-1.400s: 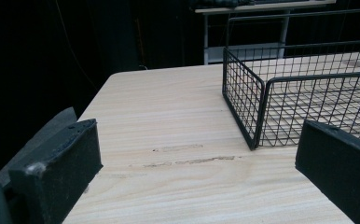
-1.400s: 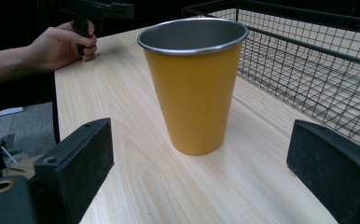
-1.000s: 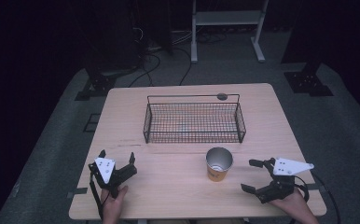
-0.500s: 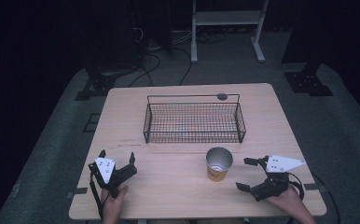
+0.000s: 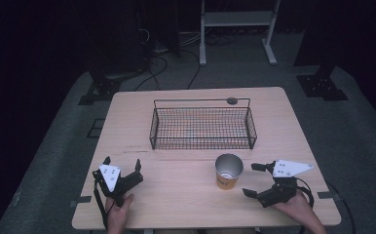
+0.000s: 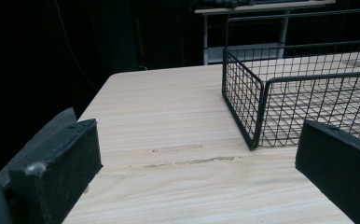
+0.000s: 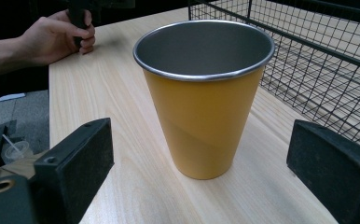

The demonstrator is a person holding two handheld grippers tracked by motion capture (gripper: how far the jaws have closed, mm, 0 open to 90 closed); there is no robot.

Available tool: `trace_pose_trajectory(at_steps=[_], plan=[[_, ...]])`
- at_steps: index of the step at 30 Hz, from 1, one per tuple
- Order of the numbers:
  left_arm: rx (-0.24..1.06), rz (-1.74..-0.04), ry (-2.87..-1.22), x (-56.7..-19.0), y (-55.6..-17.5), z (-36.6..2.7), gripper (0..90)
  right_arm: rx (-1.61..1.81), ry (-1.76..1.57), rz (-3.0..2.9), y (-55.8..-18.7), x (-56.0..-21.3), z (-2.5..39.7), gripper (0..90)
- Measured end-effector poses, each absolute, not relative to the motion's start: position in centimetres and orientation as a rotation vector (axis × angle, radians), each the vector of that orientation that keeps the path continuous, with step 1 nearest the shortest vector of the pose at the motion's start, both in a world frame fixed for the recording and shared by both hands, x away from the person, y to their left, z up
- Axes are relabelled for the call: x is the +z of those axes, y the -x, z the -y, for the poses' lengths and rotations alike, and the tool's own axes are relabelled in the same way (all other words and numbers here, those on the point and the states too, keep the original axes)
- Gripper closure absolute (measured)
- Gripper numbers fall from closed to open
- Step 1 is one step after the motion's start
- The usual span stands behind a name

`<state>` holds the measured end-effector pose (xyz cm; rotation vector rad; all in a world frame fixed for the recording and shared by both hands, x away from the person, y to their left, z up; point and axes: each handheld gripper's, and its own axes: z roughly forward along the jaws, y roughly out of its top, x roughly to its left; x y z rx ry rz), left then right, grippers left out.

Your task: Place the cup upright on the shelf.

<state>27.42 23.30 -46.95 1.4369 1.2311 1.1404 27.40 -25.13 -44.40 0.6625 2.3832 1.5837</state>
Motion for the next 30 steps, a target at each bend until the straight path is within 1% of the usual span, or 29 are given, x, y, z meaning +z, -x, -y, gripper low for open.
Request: trace_pose_trajectory(at_steps=[18,30], plan=[[1.144,-1.229,-1.439,-47.0,-27.4,-23.3,0.0,1.557,-0.687,-2.395,-28.5,-44.9,23.4,6.5],[1.144,-1.229,-1.439,-47.0,-27.4,-23.3,0.0,1.525,-0.697,-2.409,-29.3,-44.5,22.0,6.5]])
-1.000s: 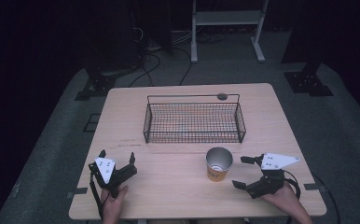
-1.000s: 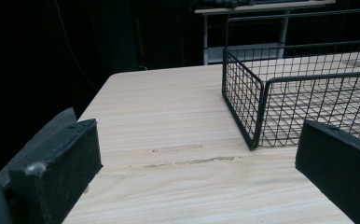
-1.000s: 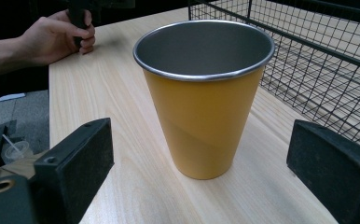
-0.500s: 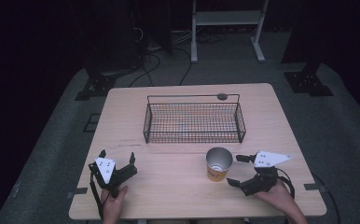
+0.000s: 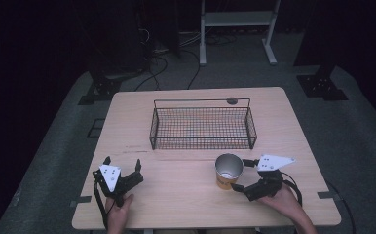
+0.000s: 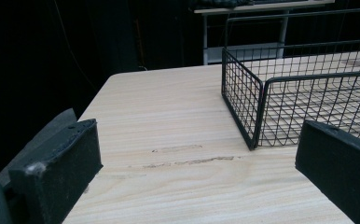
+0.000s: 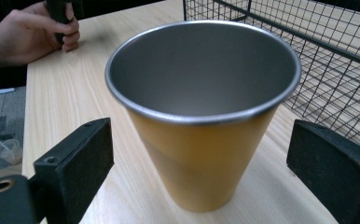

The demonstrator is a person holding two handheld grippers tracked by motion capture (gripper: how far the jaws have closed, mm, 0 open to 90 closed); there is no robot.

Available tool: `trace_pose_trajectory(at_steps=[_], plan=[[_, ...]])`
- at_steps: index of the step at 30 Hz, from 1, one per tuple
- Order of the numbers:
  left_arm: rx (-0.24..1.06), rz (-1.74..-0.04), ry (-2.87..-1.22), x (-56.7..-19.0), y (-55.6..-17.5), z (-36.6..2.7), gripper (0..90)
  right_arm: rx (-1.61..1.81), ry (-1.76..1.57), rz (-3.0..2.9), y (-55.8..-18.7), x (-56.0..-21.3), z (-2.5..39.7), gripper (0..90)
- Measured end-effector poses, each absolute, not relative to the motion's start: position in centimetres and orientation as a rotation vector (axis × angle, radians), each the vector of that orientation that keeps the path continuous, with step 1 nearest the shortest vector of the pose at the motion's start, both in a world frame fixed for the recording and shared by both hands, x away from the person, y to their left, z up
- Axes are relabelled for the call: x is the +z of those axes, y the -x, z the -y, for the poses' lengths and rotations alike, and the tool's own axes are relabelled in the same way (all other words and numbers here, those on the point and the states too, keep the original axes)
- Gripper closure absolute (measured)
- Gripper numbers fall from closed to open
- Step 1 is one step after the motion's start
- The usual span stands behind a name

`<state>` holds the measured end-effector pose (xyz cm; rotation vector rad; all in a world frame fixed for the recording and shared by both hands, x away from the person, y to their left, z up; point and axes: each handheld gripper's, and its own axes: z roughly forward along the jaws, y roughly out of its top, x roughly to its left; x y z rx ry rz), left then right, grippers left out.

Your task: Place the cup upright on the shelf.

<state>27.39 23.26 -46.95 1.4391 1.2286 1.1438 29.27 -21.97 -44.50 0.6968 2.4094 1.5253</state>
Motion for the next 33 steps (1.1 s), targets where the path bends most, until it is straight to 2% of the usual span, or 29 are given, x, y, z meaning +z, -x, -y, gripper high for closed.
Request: trace_pose_trajectory(at_steps=[33], plan=[[1.142,-1.227,-1.438,-47.0,-27.4,-23.3,0.0,1.51,-0.693,-2.421,-30.8,-45.3,19.1,6.5]])
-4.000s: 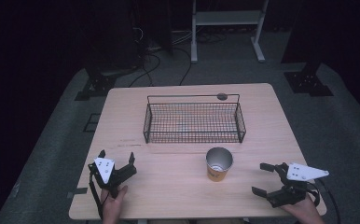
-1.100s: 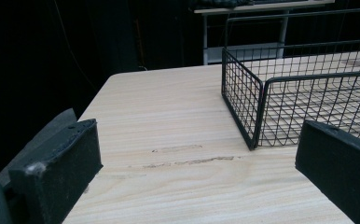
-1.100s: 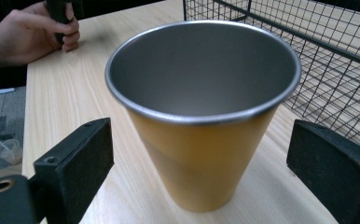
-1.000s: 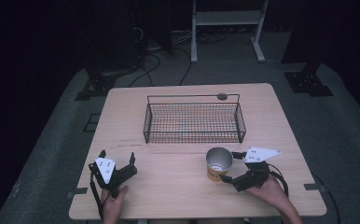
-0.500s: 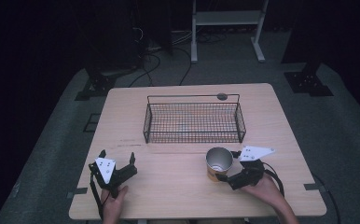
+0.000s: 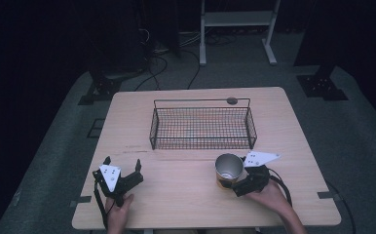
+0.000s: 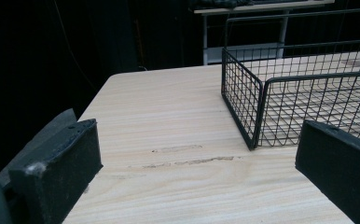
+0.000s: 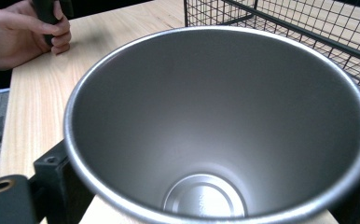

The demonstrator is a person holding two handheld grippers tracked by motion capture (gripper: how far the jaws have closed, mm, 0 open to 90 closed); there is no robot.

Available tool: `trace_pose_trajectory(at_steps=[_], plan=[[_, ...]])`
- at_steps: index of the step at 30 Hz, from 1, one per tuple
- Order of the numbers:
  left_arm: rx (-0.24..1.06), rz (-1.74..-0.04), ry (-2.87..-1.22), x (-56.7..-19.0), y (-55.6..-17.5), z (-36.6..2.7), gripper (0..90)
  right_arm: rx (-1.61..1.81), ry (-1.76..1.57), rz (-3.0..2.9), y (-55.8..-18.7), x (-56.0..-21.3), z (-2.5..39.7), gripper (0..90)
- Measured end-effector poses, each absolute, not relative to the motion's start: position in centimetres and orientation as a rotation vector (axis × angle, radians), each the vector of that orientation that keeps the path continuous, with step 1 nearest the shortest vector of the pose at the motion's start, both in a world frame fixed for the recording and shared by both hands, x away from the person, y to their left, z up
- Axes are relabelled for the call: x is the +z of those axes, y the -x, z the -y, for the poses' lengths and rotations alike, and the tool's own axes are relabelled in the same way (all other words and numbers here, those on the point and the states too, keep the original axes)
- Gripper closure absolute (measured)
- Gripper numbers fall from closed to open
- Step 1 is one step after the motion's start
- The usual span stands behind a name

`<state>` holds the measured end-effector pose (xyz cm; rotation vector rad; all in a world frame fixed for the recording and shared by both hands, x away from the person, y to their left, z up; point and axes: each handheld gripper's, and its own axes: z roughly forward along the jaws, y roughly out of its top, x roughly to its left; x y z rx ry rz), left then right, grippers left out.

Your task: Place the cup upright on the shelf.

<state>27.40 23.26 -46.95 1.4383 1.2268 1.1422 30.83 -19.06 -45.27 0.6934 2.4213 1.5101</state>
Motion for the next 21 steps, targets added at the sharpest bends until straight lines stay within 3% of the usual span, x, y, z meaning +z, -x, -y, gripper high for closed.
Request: trace_pose_trajectory(at_steps=[13,16,21], plan=[[1.139,-1.224,-1.438,-46.95,-27.4,-23.29,0.0,1.529,-0.679,-2.425,-31.31,-44.93,18.42,6.6],[1.138,-1.225,-1.437,-46.95,-27.4,-23.28,0.0,1.544,-0.664,-2.422,-31.36,-44.74,18.45,11.8],[1.139,-1.224,-1.439,-46.95,-27.41,-23.29,0.0,1.538,-0.666,-2.427,-31.36,-44.69,18.43,12.0]])
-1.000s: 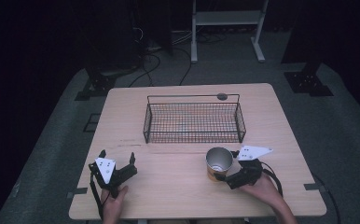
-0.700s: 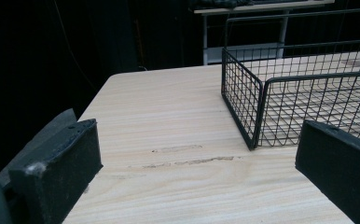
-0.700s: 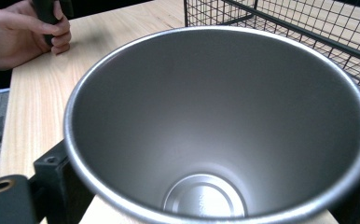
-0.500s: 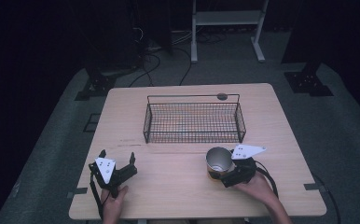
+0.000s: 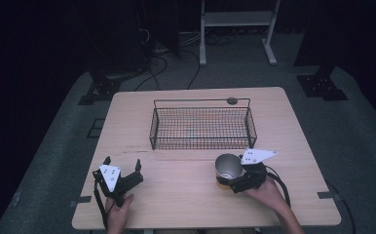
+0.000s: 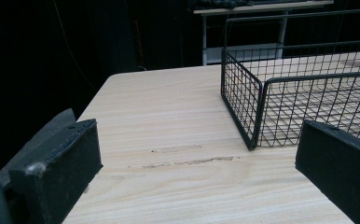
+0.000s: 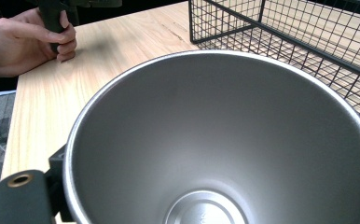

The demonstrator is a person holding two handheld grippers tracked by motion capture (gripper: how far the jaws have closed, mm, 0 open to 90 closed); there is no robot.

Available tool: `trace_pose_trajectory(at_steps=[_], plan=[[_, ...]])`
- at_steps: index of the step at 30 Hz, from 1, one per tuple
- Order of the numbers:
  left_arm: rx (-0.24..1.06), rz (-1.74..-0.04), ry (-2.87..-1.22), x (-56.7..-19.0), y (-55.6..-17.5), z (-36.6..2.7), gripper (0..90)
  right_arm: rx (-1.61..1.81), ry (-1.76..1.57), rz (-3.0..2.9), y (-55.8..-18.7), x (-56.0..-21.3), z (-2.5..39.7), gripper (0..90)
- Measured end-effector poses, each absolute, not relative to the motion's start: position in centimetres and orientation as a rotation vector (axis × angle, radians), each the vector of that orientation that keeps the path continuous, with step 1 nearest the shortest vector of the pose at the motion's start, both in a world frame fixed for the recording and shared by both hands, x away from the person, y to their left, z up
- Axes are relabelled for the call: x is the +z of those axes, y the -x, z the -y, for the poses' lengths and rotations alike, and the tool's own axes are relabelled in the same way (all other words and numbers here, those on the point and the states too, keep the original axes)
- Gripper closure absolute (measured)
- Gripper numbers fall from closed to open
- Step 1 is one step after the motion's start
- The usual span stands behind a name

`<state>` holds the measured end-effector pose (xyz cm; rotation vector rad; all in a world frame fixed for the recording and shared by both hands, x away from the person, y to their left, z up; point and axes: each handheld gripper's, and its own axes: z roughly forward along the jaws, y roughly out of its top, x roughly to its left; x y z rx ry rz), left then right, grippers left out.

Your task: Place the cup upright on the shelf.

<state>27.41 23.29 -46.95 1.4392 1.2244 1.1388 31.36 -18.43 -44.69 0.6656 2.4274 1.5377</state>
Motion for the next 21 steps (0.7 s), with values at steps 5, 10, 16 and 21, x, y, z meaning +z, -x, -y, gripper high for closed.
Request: trace_pose_trajectory(at_steps=[5,10,16,21], plan=[[1.14,-1.225,-1.439,-47.0,-27.4,-23.3,0.0,1.53,-0.666,-2.427,-31.3,-44.6,18.5,12.1],[1.139,-1.225,-1.438,-47.0,-27.4,-23.3,0.0,1.51,-0.666,-2.421,-31.3,-44.5,18.6,12.2],[1.139,-1.225,-1.439,-47.0,-27.4,-23.3,0.0,1.53,-0.673,-2.41,-31.4,-43.9,19.0,12.3],[1.14,-1.224,-1.439,-47.0,-27.4,-23.3,0.0,1.542,-0.679,-2.418,-31.7,-43.3,19.1,12.3]])
